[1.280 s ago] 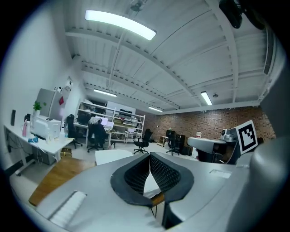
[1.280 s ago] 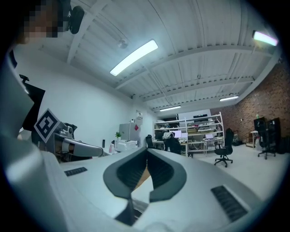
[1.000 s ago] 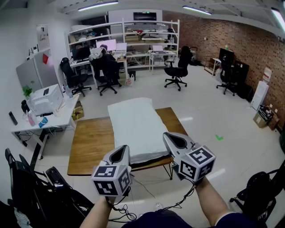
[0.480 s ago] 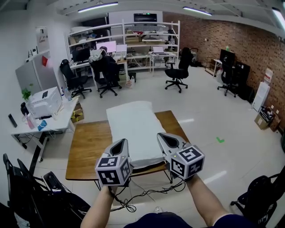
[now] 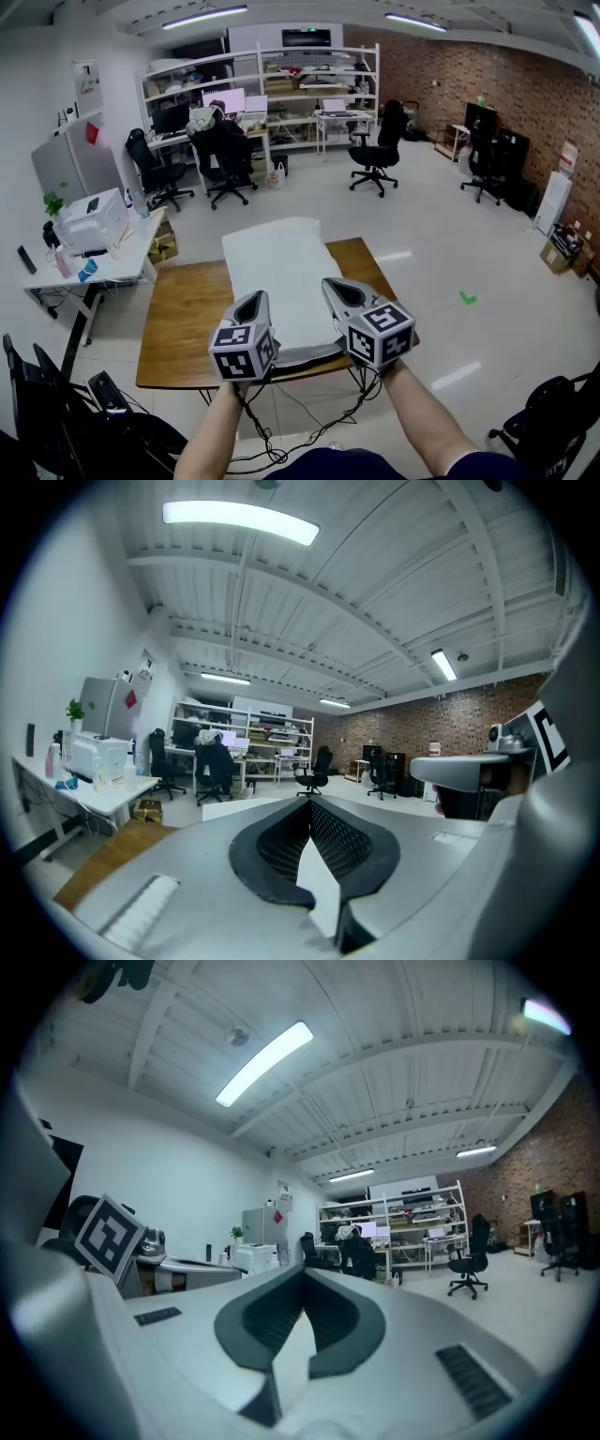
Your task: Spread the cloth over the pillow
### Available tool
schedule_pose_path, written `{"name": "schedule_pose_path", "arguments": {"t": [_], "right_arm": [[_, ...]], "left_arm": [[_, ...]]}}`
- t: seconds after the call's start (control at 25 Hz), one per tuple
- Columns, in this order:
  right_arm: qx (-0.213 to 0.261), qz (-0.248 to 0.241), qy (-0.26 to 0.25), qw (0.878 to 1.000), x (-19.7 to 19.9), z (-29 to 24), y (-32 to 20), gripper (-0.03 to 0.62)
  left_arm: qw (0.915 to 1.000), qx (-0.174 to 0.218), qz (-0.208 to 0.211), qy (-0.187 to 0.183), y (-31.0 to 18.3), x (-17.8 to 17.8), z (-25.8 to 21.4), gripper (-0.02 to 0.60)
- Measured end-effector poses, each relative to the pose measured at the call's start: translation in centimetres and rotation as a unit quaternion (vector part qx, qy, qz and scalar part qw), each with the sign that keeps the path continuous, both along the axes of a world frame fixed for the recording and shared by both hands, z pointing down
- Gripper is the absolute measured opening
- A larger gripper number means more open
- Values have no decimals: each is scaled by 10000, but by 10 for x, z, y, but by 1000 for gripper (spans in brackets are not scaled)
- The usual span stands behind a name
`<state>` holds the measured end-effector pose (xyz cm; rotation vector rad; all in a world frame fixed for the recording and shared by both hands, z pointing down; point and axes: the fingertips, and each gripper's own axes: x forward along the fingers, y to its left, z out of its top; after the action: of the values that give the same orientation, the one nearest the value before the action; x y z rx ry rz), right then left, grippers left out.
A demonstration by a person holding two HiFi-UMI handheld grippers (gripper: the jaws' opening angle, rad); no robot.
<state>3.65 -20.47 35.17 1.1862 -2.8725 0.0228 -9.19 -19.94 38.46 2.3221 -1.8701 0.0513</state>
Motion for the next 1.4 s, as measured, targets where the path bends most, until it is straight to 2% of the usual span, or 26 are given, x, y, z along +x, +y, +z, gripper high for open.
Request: {"name": "schedule_pose_path", "arguments": {"t": [0.16, 0.36, 0.68, 1.4], "right_arm": [[115, -192, -116, 9997, -4, 5, -7, 0], [35, -177, -69, 9998, -3, 17, -16, 0], [28, -201, -56, 9998, -8, 20, -31, 2], [1, -209, -67, 9998, -9, 23, -50, 2]], "left_arm": [[10000, -2, -25, 18, -13, 1, 11, 8], [9997, 247, -56, 76, -22, 0, 8, 8], [9990, 409, 103, 148, -31, 1, 4, 8], [9991, 282, 269, 160, -47, 10, 10, 8]]}}
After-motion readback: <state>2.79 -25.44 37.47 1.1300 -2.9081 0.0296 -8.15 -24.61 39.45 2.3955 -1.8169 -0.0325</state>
